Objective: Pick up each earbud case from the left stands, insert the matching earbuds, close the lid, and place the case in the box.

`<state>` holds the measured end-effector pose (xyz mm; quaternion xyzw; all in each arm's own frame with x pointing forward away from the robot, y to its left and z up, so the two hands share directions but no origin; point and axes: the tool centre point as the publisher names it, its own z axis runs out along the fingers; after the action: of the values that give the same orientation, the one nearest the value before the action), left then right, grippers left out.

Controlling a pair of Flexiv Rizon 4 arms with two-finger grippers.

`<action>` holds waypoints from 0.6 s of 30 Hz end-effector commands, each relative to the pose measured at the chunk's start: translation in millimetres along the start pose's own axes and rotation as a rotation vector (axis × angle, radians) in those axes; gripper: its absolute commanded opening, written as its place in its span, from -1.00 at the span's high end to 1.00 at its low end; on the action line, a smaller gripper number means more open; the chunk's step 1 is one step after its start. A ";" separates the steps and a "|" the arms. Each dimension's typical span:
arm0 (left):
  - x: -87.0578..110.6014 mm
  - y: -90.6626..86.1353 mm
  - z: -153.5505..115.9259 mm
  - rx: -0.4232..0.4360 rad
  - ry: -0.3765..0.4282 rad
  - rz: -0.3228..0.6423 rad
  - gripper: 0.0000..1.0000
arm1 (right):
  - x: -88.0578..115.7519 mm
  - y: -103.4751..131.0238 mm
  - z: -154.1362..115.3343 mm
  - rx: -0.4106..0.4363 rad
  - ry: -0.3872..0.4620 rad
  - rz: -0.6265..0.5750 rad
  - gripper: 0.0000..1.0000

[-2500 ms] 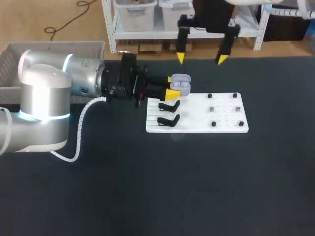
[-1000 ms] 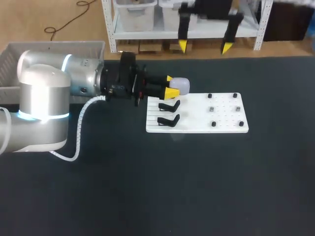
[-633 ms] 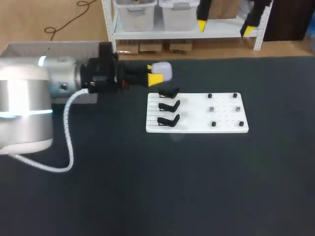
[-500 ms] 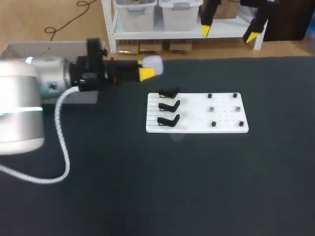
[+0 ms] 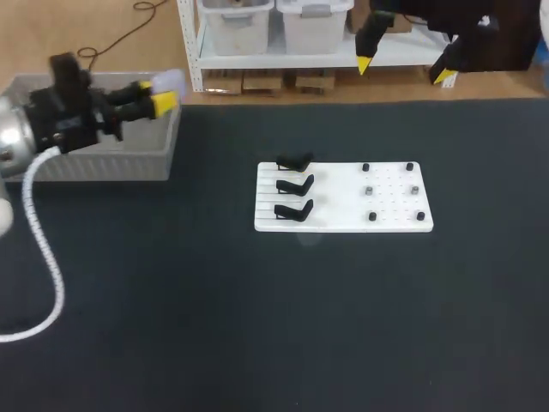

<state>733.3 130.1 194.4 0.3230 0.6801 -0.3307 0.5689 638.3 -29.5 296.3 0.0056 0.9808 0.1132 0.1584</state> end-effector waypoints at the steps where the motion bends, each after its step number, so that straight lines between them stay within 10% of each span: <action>1: 13.2 46.5 -11.8 -0.381 0.100 0.059 1.00 | 4.0 -1.6 0.0 -0.001 -0.096 0.002 -1.00; 8: 23.1 143.4 -18.3 -0.544 0.192 0.097 1.00 | 4.0 -1.6 0.0 -0.001 -0.096 0.002 -1.00; 18: 63.0 196.5 -11.7 -0.546 0.332 0.092 1.00 | 4.0 -1.6 0.0 -0.001 -0.096 0.002 -1.00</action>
<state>853.3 267.1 131.9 0.2812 0.8006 -0.1195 0.5155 637.2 -29.9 296.1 0.0104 0.9733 0.1130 0.1995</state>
